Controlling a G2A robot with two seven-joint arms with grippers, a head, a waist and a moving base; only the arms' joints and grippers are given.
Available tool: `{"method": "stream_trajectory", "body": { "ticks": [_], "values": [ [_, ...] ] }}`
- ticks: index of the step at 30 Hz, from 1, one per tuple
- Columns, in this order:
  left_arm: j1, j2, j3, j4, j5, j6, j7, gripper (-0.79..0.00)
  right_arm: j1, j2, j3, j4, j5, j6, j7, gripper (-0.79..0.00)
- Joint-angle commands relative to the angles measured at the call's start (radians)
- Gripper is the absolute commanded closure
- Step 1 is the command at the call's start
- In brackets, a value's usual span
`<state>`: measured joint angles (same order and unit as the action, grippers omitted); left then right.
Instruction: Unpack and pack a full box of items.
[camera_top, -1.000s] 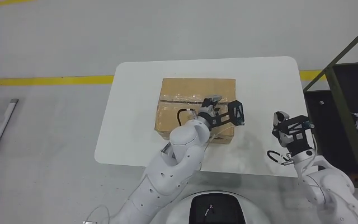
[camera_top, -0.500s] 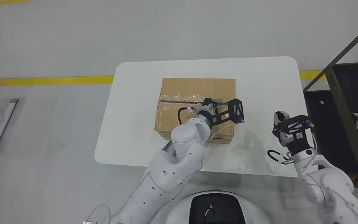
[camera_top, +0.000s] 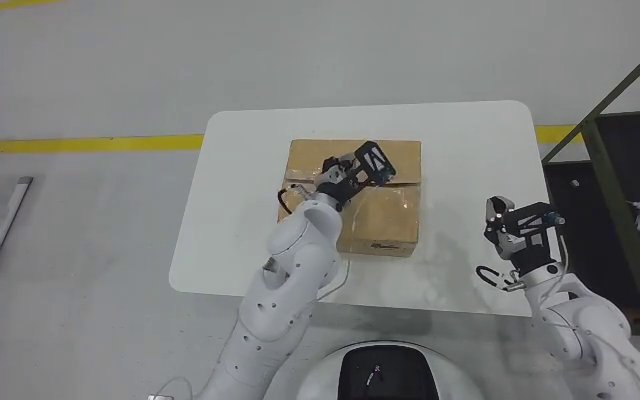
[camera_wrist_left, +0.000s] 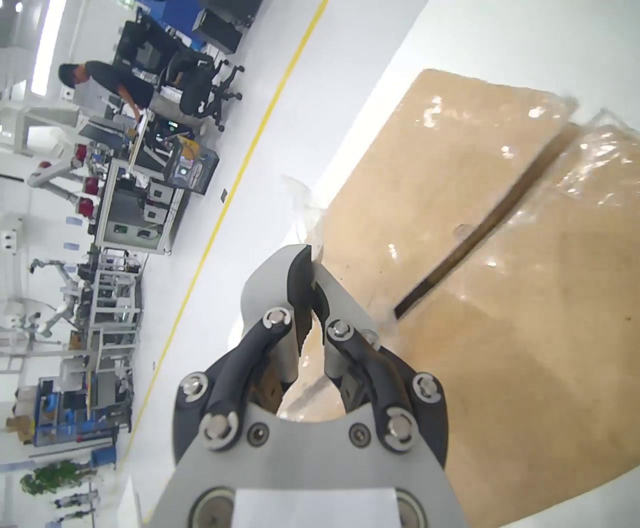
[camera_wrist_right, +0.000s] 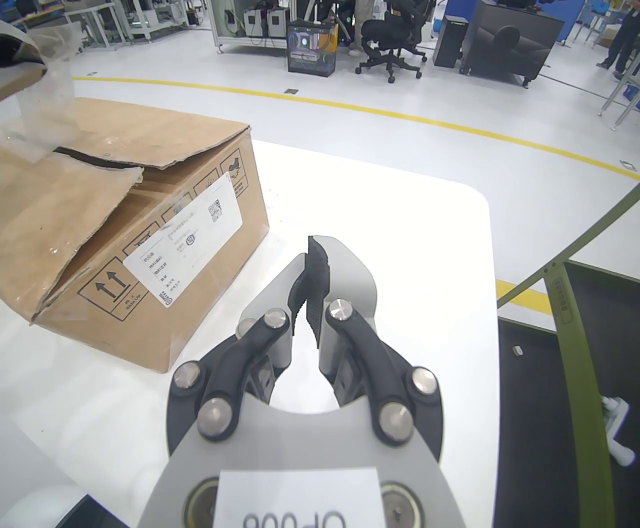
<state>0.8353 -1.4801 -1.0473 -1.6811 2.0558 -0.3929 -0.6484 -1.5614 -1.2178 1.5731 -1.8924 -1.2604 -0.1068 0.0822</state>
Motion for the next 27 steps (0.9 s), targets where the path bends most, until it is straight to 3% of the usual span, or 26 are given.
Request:
{"method": "stream_trajectory", "body": {
  "ticks": [1,10,27],
  "values": [
    [0.012,0.008,-0.060,-0.026,0.008,0.002,0.001,0.000,0.004,0.000,-0.004,-0.001,0.001,-0.005,0.002,0.000],
    [0.048,0.037,-0.262,-0.087,0.034,0.004,0.011,0.000,0.022,-0.001,-0.020,0.003,-0.010,-0.019,0.006,0.000],
    [0.025,0.075,-0.445,-0.069,0.122,-0.065,0.066,0.000,0.026,-0.003,-0.029,-0.008,-0.011,-0.018,0.021,0.000]
  ]
}}
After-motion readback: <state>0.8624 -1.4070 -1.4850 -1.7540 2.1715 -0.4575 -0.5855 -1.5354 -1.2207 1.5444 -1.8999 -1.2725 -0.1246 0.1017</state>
